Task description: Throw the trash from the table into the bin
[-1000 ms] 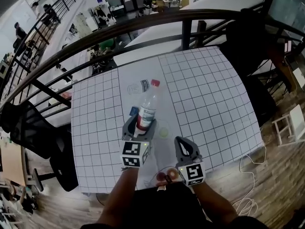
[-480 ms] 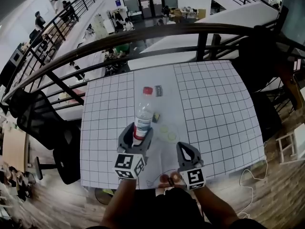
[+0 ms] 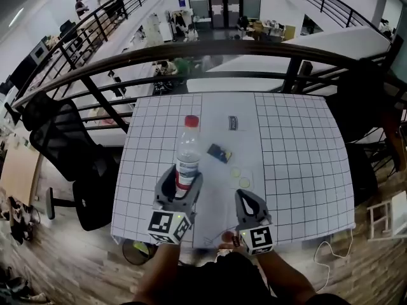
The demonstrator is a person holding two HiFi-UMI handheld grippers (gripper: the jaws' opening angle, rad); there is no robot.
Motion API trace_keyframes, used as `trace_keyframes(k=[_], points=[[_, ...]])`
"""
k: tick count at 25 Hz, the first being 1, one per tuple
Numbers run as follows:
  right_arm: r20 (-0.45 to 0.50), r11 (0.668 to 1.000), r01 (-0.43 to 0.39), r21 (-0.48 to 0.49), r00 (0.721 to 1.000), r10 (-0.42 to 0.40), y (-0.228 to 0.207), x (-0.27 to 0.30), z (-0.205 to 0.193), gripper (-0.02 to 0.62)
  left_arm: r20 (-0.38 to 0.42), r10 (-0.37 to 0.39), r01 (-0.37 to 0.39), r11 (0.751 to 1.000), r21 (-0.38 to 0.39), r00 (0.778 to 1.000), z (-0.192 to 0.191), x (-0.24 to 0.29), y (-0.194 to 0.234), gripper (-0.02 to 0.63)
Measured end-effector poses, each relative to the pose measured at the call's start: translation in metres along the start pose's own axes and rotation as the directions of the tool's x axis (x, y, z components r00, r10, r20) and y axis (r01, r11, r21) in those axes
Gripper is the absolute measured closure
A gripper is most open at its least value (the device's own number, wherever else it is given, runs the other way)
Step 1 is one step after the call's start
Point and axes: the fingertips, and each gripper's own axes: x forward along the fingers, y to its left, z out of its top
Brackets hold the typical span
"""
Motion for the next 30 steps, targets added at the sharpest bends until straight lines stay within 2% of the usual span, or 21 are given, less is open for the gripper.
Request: trace_keyframes(k=[6, 17, 24, 30], points=[[0.023, 0.998, -0.058, 0.020, 0.998, 0.057, 0.048, 0.029, 0.013, 0.572, 0.042, 0.038, -0.039, 0.999, 0.024, 0.998, 0.017, -0.039, 0.043, 0.302], [0.040, 0.975, -0.220, -0.002, 0.975, 0.220, 0.168, 0.074, 0.034, 0.572, 0.081, 0.157, -0.157, 0.988, -0.002, 0.984, 0.034, -0.136, 0.125, 0.302], [0.048, 0.945, -0.326, -0.013, 0.944, 0.327, 0.251, 0.093, 0.040, 0.572, 0.085, 0.256, -0.255, 0.967, -0.012, 0.963, 0.032, -0.210, 0.178, 0.302], [0.028, 0.904, -0.427, -0.011, 0.904, 0.427, 0.323, 0.100, 0.037, 0.572, 0.115, 0.318, -0.318, 0.948, -0.021, 0.941, 0.027, -0.275, 0.210, 0.302]])
